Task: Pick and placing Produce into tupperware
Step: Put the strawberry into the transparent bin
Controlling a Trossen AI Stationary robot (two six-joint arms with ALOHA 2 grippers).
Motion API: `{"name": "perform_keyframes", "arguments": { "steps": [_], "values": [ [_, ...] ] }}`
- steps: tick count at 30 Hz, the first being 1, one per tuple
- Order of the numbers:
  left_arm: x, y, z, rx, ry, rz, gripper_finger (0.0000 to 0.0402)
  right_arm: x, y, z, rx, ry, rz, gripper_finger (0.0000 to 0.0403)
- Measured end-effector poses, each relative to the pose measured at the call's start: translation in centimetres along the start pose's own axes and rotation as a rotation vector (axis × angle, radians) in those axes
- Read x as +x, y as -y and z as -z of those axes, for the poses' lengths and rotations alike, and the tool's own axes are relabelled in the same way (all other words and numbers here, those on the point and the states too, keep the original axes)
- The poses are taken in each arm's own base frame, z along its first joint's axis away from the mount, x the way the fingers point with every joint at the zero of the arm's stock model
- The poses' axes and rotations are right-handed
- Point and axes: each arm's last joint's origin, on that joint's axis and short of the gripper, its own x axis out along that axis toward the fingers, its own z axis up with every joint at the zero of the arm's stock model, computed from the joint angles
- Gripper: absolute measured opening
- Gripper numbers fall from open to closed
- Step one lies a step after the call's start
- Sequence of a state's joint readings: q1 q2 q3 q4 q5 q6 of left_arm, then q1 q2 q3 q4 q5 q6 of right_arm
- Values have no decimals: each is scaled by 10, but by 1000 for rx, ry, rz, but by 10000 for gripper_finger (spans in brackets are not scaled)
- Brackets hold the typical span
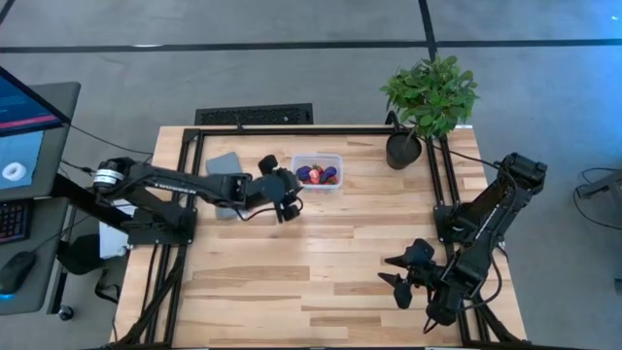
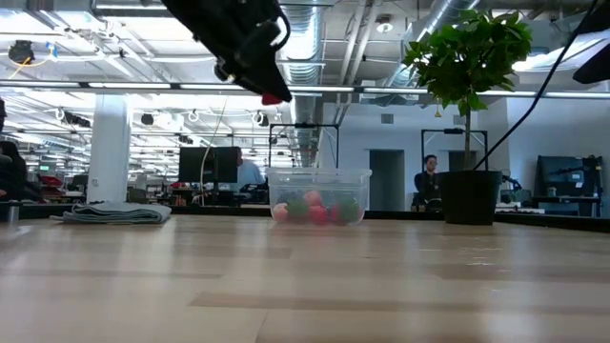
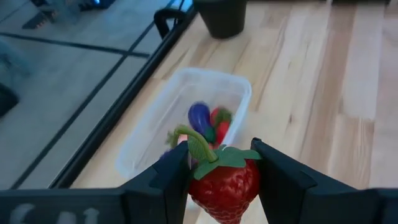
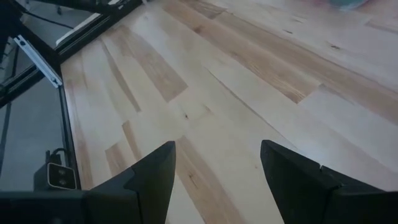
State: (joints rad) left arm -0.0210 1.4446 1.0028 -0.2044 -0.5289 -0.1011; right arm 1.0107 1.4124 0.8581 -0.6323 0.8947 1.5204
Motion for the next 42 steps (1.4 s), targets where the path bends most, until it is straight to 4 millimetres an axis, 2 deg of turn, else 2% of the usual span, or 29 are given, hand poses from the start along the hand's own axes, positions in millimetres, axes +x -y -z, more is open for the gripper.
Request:
{"name": "perform_keyframes", "arguments": {
  "steps": [7, 13, 19, 28, 33, 42],
  "values": [
    [18, -22, 4, -34, 31, 62, 148, 4, 0, -3, 39, 6, 13, 260],
    [32, -51, 5, -67, 64, 118, 148, 12, 2, -11, 69, 22, 43, 260],
    [46, -80, 16, -129, 92, 178, 148, 23, 4, -20, 111, 44, 76, 260],
    [61, -116, 26, -149, 83, 270, 148, 38, 8, -35, 156, 77, 127, 260],
    [75, -120, 34, -154, 71, 335, 148, 46, 7, -44, 164, 95, 126, 260],
    [104, -109, 50, -158, 40, 401, 148, 50, 7, -48, 194, 104, 125, 260]
  ]
}}
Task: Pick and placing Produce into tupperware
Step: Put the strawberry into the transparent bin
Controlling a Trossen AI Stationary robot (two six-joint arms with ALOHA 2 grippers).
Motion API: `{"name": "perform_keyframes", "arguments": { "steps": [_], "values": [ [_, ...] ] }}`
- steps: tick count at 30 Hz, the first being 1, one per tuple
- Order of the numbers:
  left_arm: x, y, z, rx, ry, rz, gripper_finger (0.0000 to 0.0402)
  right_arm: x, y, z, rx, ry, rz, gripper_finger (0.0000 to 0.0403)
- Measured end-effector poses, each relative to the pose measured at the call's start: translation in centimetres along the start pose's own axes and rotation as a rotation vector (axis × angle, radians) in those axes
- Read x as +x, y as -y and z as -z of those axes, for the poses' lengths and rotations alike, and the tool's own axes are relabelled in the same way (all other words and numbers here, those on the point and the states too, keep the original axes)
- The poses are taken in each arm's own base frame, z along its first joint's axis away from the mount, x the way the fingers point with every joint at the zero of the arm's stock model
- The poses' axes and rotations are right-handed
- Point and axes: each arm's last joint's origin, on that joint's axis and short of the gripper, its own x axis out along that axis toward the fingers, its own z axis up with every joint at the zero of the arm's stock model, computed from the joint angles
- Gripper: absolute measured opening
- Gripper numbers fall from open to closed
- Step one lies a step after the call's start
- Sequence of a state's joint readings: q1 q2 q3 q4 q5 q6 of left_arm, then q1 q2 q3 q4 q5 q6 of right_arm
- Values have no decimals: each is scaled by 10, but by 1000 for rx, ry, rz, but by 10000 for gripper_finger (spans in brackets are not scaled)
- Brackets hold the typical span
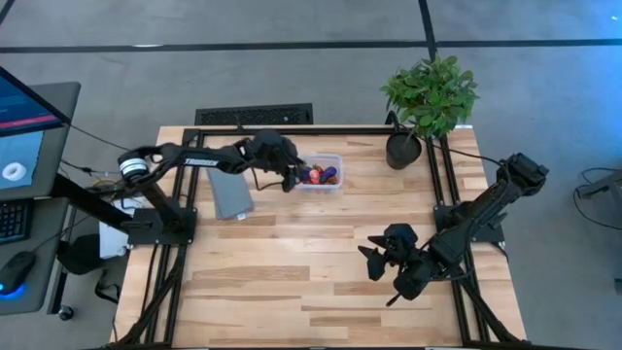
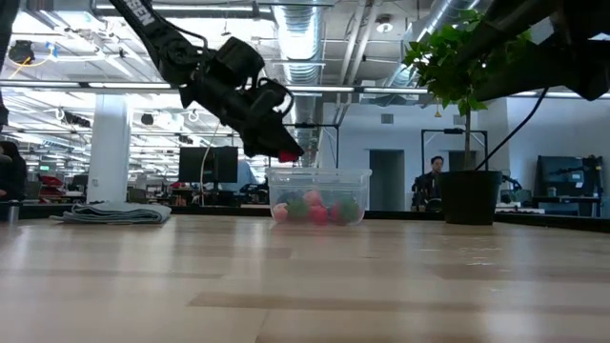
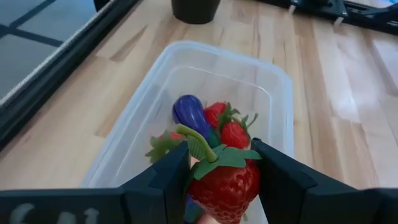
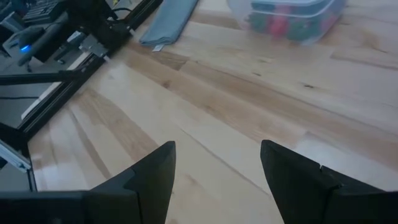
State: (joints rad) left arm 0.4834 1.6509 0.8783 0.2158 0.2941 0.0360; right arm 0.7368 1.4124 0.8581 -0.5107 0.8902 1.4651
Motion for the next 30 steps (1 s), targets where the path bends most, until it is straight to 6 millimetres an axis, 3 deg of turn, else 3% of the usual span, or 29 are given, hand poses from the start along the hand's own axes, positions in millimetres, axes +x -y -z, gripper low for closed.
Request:
{"name": "perform_keyframes", "arguments": {
  "steps": [10, 24, 30],
  "values": [
    [16, -4, 8, -25, 17, 25, 148, 3, -2, 2, 15, 2, -6, 260],
    [15, -7, 8, -46, 26, 30, 148, 4, -2, 2, 38, 0, -3, 260],
    [15, -6, 7, -51, 37, 46, 177, 4, -2, 2, 37, 0, -3, 260]
  ]
}}
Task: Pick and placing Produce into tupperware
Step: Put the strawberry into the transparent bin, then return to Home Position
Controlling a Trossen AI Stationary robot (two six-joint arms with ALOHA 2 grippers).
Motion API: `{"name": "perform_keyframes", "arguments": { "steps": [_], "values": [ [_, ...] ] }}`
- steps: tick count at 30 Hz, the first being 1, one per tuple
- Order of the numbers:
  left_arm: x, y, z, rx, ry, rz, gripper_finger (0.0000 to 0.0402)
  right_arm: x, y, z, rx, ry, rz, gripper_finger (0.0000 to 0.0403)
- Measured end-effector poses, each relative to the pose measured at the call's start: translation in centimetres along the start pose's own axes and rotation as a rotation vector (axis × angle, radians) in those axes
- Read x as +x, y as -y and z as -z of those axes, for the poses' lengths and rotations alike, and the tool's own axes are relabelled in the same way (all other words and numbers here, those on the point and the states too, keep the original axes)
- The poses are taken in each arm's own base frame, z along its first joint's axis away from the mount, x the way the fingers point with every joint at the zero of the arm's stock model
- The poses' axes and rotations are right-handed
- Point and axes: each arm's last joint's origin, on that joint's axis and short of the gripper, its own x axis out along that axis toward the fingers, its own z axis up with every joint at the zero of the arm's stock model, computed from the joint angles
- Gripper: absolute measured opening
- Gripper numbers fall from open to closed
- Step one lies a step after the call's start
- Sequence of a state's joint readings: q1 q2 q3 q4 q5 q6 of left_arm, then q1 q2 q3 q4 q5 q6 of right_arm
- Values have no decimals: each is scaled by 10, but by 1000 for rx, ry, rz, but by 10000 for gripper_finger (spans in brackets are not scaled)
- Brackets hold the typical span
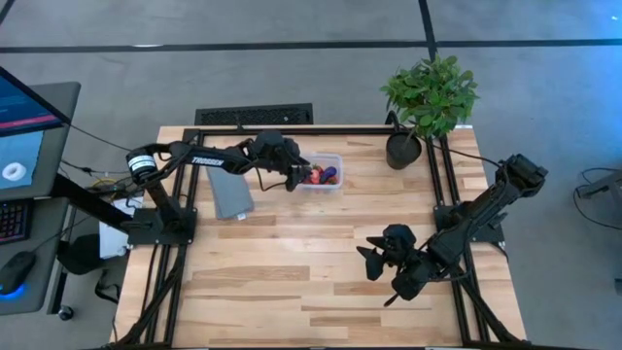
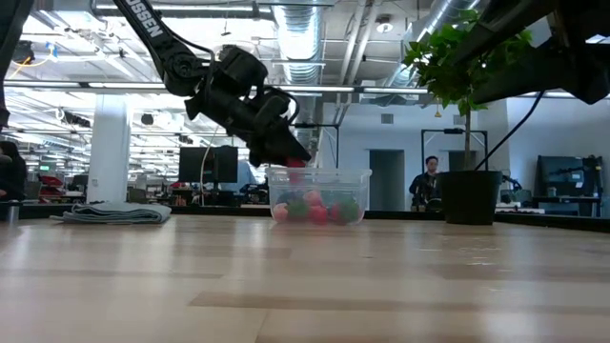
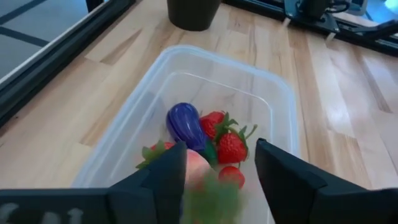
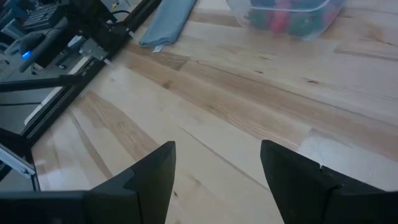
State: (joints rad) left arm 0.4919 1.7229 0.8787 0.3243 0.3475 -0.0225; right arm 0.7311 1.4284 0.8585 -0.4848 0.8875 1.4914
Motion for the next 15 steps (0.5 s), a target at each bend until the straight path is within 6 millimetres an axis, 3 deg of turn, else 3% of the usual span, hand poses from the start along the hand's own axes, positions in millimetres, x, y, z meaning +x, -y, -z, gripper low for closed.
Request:
{"name": "perform_keyframes", "arguments": {
  "steps": [8, 15],
  "values": [
    [0, 1, -1, -14, 9, 2, 233, 0, 0, 0, -1, 0, 0, 260],
    [-14, 7, -16, -74, 58, 47, 249, 0, 1, 0, -13, 0, 5, 260]
  ]
}}
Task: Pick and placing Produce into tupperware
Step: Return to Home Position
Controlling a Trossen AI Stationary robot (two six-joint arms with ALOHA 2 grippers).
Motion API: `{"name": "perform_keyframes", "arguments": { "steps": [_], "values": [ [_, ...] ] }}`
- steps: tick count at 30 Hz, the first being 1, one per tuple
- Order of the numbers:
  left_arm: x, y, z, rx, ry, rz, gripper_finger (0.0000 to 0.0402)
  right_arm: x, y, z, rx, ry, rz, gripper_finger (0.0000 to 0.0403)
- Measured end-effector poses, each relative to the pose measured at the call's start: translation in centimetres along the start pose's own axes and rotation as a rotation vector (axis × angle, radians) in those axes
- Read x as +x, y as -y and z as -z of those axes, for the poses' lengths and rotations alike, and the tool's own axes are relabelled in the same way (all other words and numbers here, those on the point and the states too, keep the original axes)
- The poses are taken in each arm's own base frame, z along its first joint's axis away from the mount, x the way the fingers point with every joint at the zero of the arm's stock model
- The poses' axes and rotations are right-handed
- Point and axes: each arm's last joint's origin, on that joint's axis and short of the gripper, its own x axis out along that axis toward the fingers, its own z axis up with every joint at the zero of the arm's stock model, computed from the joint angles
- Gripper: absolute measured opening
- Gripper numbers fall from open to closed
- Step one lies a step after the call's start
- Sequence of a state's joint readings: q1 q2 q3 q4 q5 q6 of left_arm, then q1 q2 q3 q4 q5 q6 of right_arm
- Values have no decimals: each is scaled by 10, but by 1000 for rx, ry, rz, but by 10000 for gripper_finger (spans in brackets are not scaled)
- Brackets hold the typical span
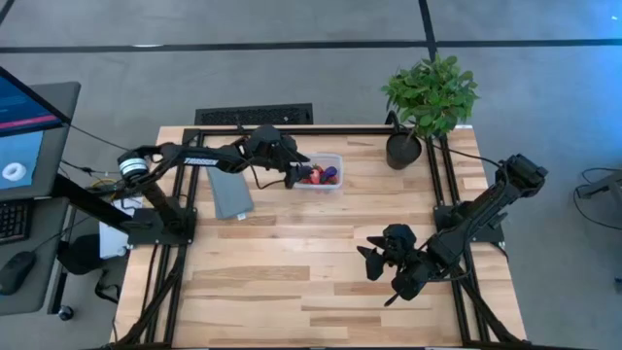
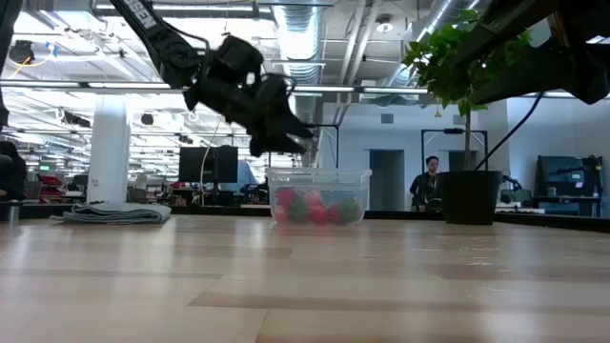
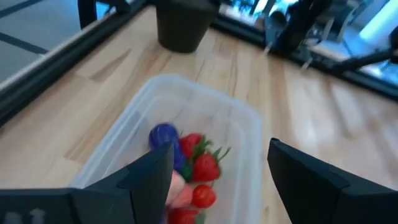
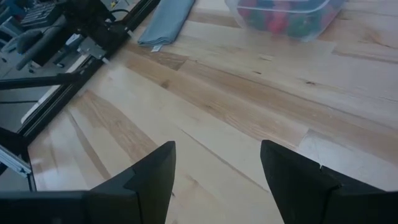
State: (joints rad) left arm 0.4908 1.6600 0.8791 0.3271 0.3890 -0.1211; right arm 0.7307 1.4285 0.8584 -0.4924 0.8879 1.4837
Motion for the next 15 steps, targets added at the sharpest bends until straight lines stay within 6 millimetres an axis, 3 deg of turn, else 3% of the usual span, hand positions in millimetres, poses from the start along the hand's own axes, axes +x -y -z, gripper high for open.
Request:
{"name": "perform_keyframes", "arguments": {
  "steps": [6, 15],
  "values": [
    [-31, 16, -25, -52, 64, 8, 249, 0, 3, 1, -152, -24, 17, 260],
    [-95, 46, -54, -107, 151, 26, 249, 5, 3, -3, -99, -14, 30, 260]
  ]
}}
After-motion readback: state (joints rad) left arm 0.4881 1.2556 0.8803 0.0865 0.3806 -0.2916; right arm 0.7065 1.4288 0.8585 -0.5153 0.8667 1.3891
